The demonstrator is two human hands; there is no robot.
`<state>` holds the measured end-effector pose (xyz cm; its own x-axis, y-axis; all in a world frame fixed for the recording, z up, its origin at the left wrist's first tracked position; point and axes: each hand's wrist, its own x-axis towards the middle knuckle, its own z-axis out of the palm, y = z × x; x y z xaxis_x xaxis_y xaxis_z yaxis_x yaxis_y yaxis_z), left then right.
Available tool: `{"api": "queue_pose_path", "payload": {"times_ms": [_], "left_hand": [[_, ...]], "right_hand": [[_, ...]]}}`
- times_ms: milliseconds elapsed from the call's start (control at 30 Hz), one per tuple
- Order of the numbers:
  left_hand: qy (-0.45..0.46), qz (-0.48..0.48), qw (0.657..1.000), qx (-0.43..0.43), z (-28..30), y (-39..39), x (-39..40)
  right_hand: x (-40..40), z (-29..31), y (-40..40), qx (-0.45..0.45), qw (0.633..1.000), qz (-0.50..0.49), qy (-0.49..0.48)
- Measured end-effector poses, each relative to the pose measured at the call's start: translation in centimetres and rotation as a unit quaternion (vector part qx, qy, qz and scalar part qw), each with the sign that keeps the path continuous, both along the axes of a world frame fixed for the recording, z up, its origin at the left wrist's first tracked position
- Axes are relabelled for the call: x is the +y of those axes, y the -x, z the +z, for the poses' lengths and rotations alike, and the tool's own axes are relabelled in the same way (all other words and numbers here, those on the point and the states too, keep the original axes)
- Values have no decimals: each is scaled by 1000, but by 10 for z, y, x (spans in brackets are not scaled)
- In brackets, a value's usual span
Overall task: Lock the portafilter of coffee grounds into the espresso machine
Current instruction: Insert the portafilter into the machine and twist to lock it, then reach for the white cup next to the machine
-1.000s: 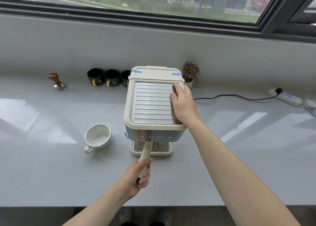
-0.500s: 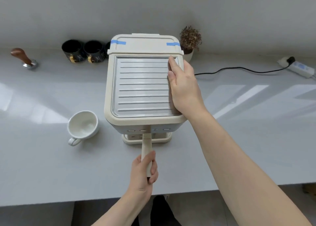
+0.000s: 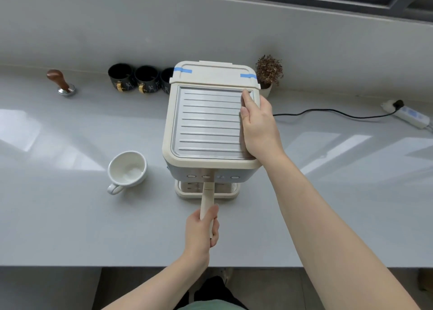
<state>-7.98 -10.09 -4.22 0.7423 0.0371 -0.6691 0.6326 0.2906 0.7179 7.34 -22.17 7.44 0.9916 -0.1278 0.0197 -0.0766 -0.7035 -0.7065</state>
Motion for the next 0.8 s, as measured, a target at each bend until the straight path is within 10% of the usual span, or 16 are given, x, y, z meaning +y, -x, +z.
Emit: {"api": "queue_pose_path", "payload": {"times_ms": [233,467,633,800], "left_hand": [[-22,-50,998,-15,-3,-1,5],[-111,-296,946,-72,-2,-17,48],[-412,6,906,-97,-22,-52,135],[-426,57,903,17,-47,-72,201]], "right_hand": [[0,-2,1,-11,1000,-3,1],[0,1,3,-12,1000,0,2],[0,2,3,-10,1000,-2,-3],[2,6,6,-5,1000,-3,-1]]}}
